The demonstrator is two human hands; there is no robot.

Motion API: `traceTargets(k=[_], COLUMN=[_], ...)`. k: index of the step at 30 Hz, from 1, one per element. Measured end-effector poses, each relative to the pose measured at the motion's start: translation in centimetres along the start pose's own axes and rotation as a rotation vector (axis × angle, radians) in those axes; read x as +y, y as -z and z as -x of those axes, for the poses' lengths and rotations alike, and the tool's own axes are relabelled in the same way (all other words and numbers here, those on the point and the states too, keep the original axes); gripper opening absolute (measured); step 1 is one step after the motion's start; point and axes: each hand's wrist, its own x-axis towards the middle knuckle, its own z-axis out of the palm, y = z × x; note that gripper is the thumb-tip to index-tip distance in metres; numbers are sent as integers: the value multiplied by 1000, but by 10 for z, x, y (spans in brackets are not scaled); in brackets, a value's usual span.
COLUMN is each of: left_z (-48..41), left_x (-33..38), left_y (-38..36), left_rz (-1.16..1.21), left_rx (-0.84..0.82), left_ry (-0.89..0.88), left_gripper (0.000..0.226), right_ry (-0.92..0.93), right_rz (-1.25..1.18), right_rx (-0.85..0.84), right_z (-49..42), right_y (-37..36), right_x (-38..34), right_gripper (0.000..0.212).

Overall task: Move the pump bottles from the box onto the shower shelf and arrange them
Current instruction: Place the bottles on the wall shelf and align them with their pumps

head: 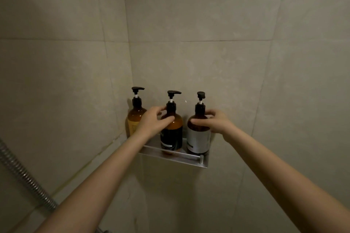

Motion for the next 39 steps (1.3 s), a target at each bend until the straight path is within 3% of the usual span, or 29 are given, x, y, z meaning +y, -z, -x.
traceTargets(k=[3, 12, 20, 28, 34, 39], left_z=[0, -4, -11, -14, -17, -14], left_x=[-2, -1, 0, 5, 4, -2], left_y=[-2, -8, 2, 8, 7, 8], left_rz=[-42, -50, 2, -41, -66, 11], left_rx=[-56, 45, -44, -5, 7, 12], left_ry=[-18, 30, 41, 67, 53, 50], left_gripper=[66, 74, 53, 60, 58, 49], right_ry=[26, 67, 123, 70, 24, 43], right_rz=[41, -19, 102, -10, 4, 22], right_rx=[12, -59, 116, -66, 55, 14], right_z=[-2, -4, -5, -6, -7, -7], right_y=[-1, 10, 2, 16, 13, 11], right_x=[2, 7, 11, 7, 7, 13], right_gripper=[73, 53, 74, 52, 55, 60])
